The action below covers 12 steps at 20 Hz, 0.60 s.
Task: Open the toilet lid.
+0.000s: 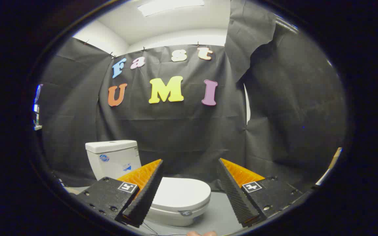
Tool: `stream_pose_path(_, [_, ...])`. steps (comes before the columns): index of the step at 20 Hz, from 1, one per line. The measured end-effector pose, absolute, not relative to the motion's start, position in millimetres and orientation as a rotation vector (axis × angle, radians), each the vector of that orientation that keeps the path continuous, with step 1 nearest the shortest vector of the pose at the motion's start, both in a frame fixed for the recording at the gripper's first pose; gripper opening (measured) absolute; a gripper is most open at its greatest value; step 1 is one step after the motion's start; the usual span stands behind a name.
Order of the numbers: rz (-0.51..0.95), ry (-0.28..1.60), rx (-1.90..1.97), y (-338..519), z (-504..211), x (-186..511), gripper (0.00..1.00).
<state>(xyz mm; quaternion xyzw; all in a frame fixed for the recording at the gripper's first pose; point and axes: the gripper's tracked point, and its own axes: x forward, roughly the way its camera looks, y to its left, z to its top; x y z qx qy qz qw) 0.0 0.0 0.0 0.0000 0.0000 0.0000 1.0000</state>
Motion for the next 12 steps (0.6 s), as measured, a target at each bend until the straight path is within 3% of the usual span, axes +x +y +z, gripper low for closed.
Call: stream_pose_path(12, [0.000, 0.009, -0.014, 3.0, -1.1, -1.2, 1.00])
